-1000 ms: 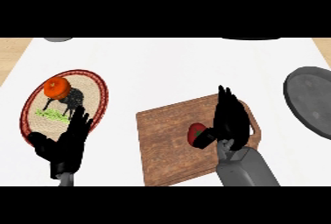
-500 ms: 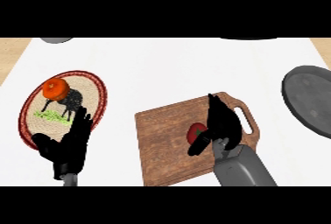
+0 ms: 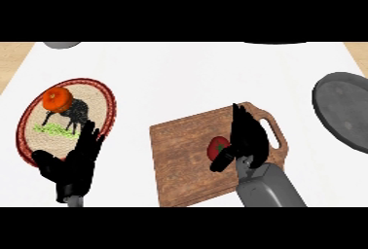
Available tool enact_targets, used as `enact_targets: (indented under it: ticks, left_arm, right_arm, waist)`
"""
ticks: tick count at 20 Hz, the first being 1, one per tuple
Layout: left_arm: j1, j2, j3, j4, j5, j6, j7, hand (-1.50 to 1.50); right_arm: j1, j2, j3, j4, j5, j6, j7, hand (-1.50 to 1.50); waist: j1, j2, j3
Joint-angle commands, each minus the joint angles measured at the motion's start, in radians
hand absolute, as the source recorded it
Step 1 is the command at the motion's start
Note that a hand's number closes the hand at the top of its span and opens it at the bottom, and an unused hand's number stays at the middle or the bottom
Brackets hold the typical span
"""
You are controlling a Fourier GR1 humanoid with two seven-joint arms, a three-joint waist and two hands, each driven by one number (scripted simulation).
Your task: Pick the tomato from the cutting board and place it in the pan
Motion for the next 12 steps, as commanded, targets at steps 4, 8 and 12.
enact_targets:
  ticks: [4, 8, 12]
  left_arm:
    - [-0.010, -0.014, -0.008, 0.062, -0.014, 0.007, 0.037, 0.00]
    - [0.003, -0.016, 0.007, 0.068, -0.013, -0.022, 0.000, 0.00]
    - [-0.067, -0.013, 0.047, 0.133, 0.012, -0.045, 0.004, 0.00]
  right_arm:
    - [0.033, 0.010, 0.016, 0.113, 0.060, -0.054, 0.063, -1.50]
    - [-0.023, 0.010, 0.023, 0.189, -0.008, -0.109, -0.033, 1.50]
    - [-0.005, -0.003, 0.023, 0.180, 0.084, -0.109, -0.141, 1.50]
  waist:
    - [-0.001, 0.009, -0.008]
    - [0.005, 0.009, -0.008]
    - [-0.001, 0.009, -0.008]
